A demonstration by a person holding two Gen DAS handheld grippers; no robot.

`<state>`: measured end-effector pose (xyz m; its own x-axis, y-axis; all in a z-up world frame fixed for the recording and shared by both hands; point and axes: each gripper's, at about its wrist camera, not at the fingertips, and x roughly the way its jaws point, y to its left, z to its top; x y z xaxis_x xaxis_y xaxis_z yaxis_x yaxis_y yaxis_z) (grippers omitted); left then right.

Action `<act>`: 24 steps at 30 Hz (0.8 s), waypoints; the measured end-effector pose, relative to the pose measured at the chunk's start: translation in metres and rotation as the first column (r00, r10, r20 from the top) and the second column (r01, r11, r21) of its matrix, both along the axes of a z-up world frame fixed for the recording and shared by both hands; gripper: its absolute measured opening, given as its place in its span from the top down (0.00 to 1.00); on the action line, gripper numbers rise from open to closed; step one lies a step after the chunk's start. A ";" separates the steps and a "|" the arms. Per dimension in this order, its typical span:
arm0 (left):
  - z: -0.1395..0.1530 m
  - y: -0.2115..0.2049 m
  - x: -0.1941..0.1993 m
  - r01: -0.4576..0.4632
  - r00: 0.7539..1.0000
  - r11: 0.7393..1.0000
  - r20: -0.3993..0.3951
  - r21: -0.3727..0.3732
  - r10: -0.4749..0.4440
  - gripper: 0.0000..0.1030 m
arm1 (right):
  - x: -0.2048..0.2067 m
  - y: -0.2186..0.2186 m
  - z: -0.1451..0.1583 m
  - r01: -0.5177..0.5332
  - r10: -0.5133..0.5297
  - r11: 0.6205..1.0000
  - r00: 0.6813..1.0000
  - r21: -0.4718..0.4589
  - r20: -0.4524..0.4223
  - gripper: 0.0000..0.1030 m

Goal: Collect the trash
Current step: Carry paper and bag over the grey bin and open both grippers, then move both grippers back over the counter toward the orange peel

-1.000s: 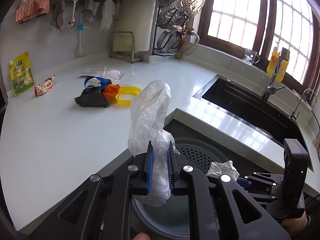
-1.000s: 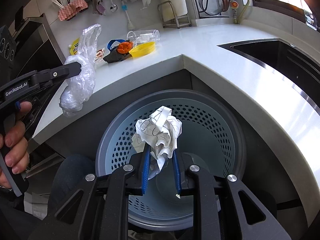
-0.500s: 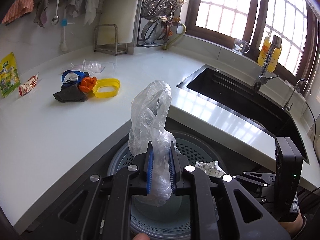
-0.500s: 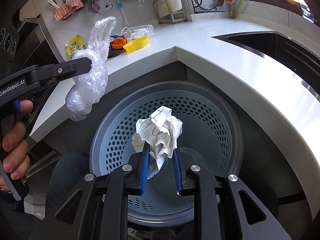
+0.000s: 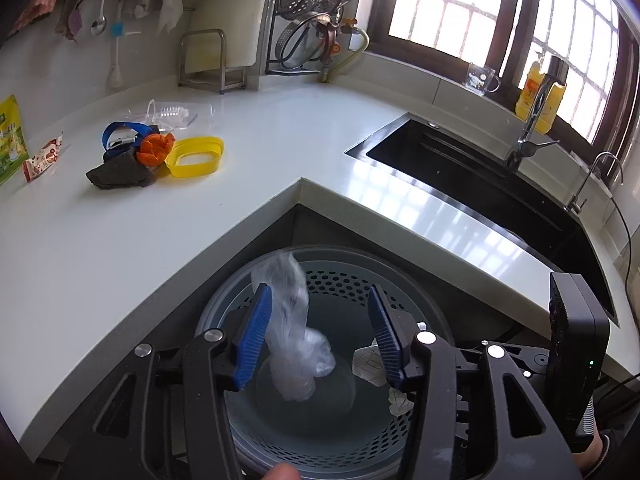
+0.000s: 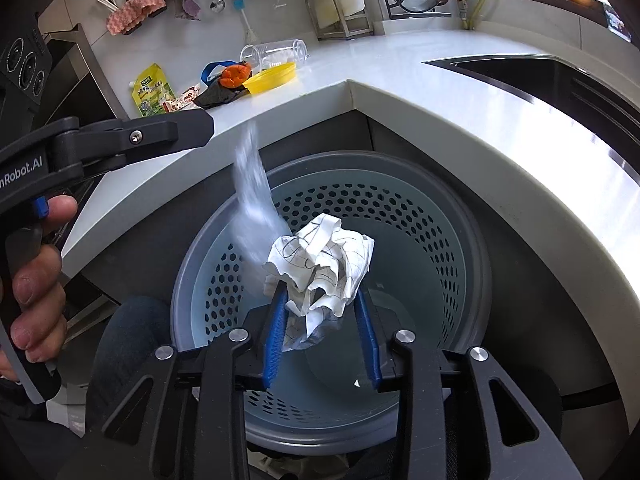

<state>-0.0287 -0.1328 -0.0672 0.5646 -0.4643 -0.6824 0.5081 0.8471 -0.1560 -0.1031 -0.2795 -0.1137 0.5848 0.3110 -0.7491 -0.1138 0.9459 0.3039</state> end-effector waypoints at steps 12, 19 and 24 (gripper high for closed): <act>0.005 0.012 0.002 -0.064 0.998 0.998 0.017 -0.011 0.064 0.34 | -0.003 -0.006 0.007 0.023 -0.023 1.000 0.999 0.002 0.028 0.30; 0.006 0.031 0.007 -0.118 0.993 0.993 0.022 -0.023 0.118 0.26 | -0.001 -0.002 0.011 0.025 -0.025 1.000 0.999 0.000 0.033 0.30; 0.007 0.047 0.012 -0.153 0.988 0.988 0.022 -0.028 0.154 0.25 | 0.003 0.003 0.015 0.016 -0.016 1.000 0.999 0.001 0.039 0.30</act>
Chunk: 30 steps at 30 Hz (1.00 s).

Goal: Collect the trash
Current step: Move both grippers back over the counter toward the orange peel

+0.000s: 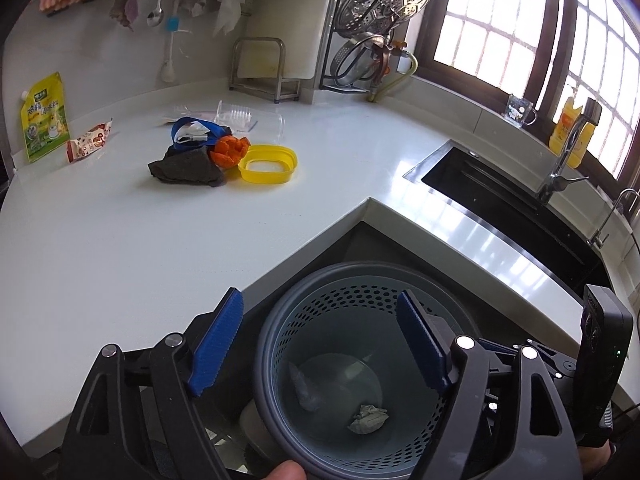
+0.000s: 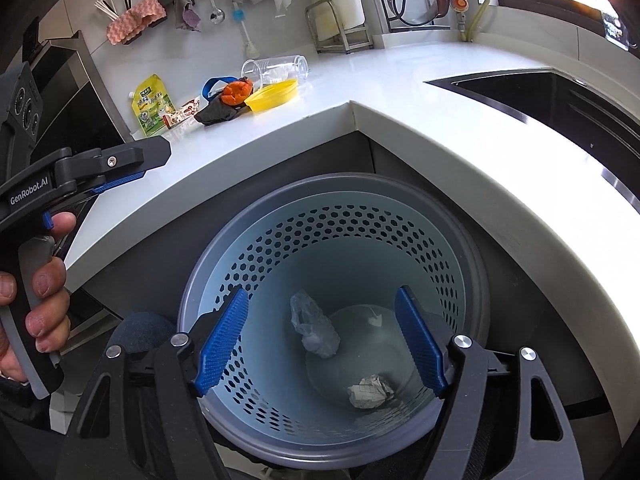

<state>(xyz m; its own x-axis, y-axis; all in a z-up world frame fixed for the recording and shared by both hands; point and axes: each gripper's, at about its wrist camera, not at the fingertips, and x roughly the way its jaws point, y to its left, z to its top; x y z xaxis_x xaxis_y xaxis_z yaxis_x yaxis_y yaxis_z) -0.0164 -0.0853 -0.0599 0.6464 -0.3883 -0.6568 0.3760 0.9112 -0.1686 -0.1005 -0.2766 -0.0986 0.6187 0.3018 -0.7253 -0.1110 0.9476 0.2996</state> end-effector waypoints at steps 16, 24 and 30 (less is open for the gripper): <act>0.004 0.049 0.015 -0.101 0.995 0.994 0.012 -0.030 0.101 0.23 | 0.039 0.025 0.034 -0.049 0.051 0.999 0.995 -0.018 0.089 0.30; 0.007 0.073 0.026 -0.146 0.989 0.989 0.024 -0.031 0.147 0.20 | 0.093 0.039 0.057 -0.023 0.026 0.999 0.989 -0.022 0.143 0.30; 0.006 0.084 0.043 -0.161 0.987 0.986 0.018 -0.034 0.162 0.20 | 0.152 0.050 0.061 -0.012 0.014 1.000 0.990 -0.015 0.143 0.29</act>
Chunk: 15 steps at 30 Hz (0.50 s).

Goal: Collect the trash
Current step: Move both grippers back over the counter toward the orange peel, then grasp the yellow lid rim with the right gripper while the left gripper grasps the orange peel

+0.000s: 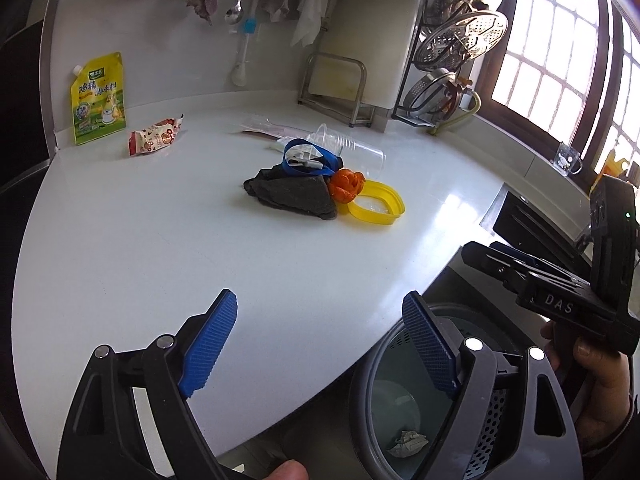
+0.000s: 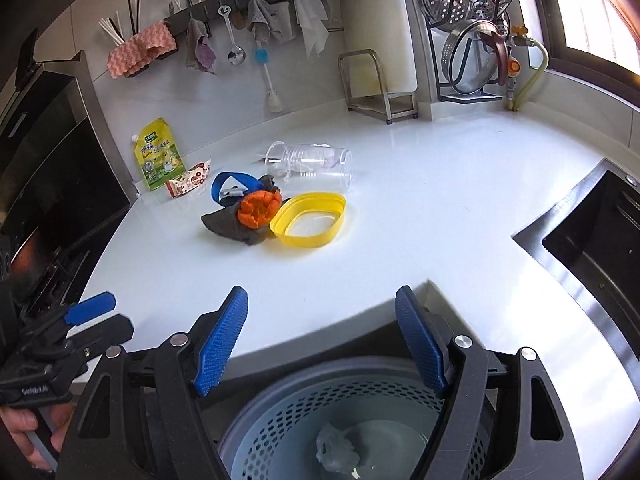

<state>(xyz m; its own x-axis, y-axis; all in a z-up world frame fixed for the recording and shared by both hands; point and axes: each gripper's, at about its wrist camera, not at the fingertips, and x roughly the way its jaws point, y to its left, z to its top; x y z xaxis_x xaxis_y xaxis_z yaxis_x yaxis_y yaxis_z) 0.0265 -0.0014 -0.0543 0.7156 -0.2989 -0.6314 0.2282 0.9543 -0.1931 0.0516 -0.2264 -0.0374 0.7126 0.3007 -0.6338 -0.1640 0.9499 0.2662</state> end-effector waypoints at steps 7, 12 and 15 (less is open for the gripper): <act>-0.002 0.006 0.027 -0.008 1.000 1.000 -0.003 0.009 0.008 0.20 | 0.067 0.009 -0.011 0.030 -0.031 0.999 0.998 -0.028 -0.048 0.30; 0.007 0.003 0.049 0.001 1.000 1.000 0.020 0.012 -0.002 0.20 | 0.102 0.019 -0.017 -0.020 0.015 0.998 0.997 -0.055 -0.078 0.46; 0.014 -0.006 0.059 0.031 0.999 0.999 0.042 0.016 -0.032 0.20 | 0.116 0.020 -0.027 -0.027 0.021 0.998 0.994 -0.056 -0.110 0.56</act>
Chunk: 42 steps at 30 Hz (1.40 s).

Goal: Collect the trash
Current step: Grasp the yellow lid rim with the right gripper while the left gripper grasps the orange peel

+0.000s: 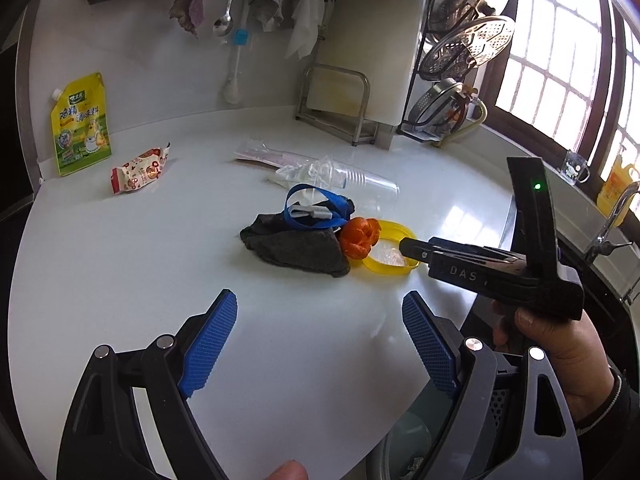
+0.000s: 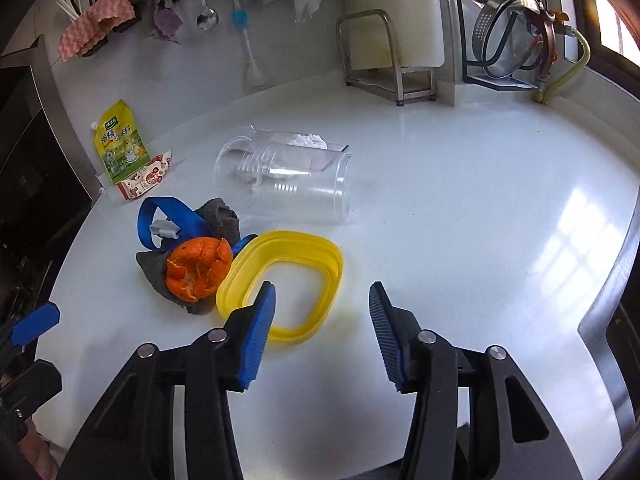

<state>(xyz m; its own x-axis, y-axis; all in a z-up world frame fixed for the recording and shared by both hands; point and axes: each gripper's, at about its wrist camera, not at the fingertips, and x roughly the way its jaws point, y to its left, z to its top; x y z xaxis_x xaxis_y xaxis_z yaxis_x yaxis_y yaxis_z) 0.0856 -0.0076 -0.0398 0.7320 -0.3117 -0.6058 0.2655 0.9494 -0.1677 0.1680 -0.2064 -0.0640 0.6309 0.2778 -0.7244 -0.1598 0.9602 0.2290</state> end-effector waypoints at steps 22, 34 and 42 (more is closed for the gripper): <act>-0.018 -0.086 0.044 0.223 0.974 0.966 -0.002 0.131 -0.225 0.57 | -0.021 -0.065 0.008 0.071 -0.076 0.996 0.993 0.053 0.095 0.98; -0.035 -0.094 0.077 0.070 0.997 0.978 -0.043 0.196 -0.062 0.57 | -0.037 -0.064 0.002 0.035 -0.044 0.996 0.993 0.087 0.105 0.98; -0.039 -0.095 0.082 0.066 0.996 0.978 -0.066 0.198 -0.054 0.72 | -0.039 -0.069 -0.002 0.041 -0.052 0.994 0.993 0.105 0.102 0.98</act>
